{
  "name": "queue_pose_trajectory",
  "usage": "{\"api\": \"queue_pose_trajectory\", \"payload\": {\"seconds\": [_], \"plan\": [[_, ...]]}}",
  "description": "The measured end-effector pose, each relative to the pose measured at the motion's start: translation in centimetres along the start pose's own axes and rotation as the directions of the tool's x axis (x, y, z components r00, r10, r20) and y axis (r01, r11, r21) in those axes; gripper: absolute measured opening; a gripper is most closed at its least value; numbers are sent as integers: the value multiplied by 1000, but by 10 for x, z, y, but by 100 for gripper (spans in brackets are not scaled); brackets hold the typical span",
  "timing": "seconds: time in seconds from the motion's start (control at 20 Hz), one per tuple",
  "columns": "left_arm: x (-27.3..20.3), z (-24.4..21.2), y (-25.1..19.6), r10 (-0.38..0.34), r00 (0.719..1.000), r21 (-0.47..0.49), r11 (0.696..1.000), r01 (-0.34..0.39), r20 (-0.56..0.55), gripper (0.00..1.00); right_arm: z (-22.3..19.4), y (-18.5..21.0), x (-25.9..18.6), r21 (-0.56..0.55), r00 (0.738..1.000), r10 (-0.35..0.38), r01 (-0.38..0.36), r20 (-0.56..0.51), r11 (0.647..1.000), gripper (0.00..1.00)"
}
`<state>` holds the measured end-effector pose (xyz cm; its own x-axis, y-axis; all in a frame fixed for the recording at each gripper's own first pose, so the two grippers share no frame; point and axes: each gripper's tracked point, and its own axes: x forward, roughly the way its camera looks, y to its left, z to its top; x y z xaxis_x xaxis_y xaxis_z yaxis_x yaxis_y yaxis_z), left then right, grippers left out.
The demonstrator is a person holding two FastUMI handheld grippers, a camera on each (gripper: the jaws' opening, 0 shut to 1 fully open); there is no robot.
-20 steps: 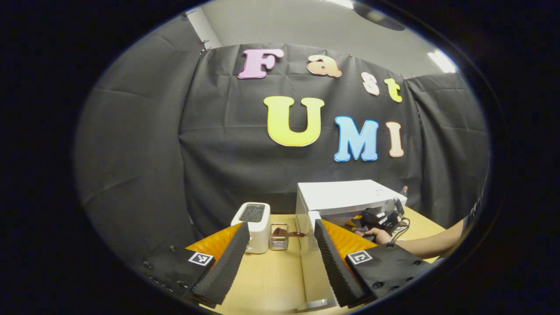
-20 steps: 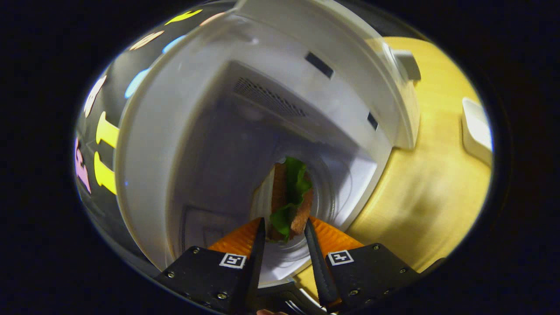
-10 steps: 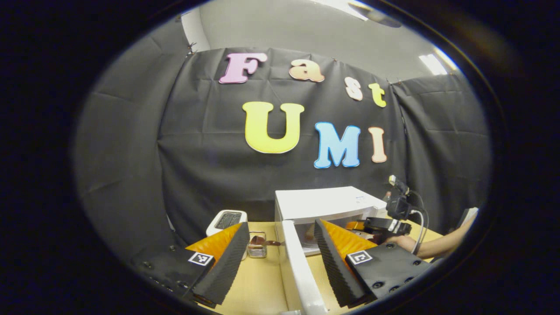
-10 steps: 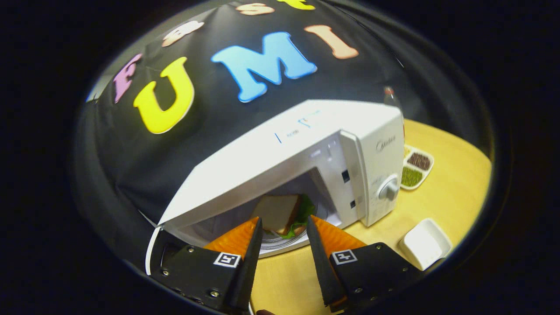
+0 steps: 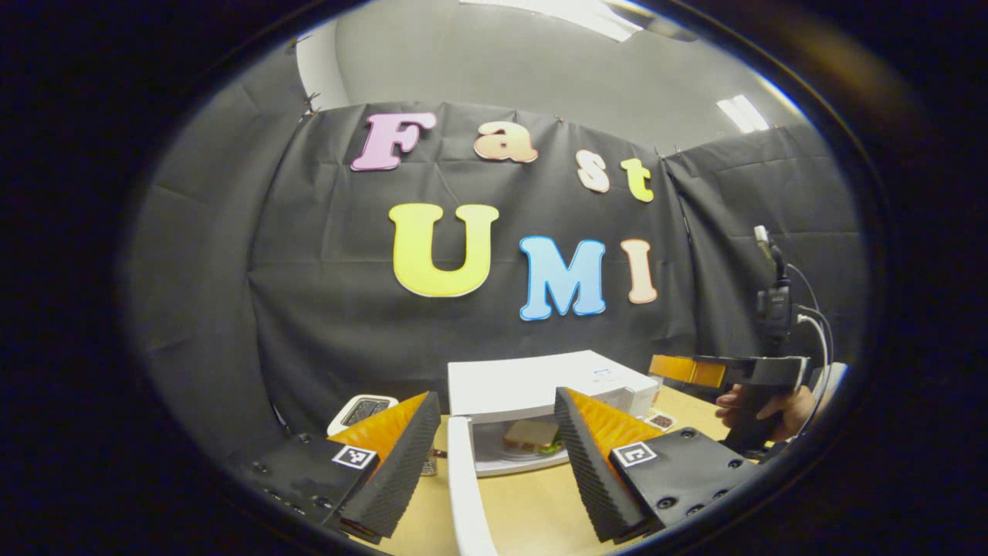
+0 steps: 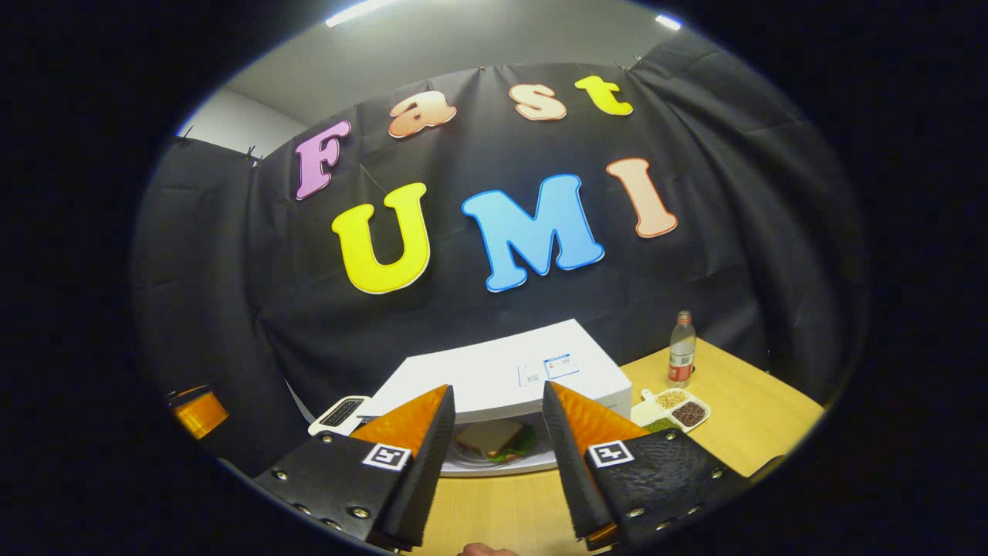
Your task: Open the microwave oven with the left hand, put the food in, and close the microwave oven.
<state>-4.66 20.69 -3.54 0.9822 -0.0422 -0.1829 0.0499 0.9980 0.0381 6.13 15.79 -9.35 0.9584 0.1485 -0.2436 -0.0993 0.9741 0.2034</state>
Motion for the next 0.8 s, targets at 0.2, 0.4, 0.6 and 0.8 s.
{"api": "queue_pose_trajectory", "payload": {"seconds": [0.2, 0.4, 0.6, 0.8], "plan": [[10, 9, -30, -8, 1000, -26, 1000, 9, 24, 95, 31, -37, -28, -71, 995, -60, 65, 75, 995, 97], [12, 19, -41, 15, 999, -38, 999, -13, 41, 95, 43, -63, -48, -99, 991, -88, 98, 101, 990, 97], [6, 16, -38, 62, 998, -23, 998, -61, 30, 95, 58, -82, -54, -96, 988, -83, 96, 132, 991, 97], [-13, 12, -20, 134, 991, -12, 991, -134, 19, 96, 75, -92, -51, -129, 982, -63, 87, 178, 988, 97]]}}
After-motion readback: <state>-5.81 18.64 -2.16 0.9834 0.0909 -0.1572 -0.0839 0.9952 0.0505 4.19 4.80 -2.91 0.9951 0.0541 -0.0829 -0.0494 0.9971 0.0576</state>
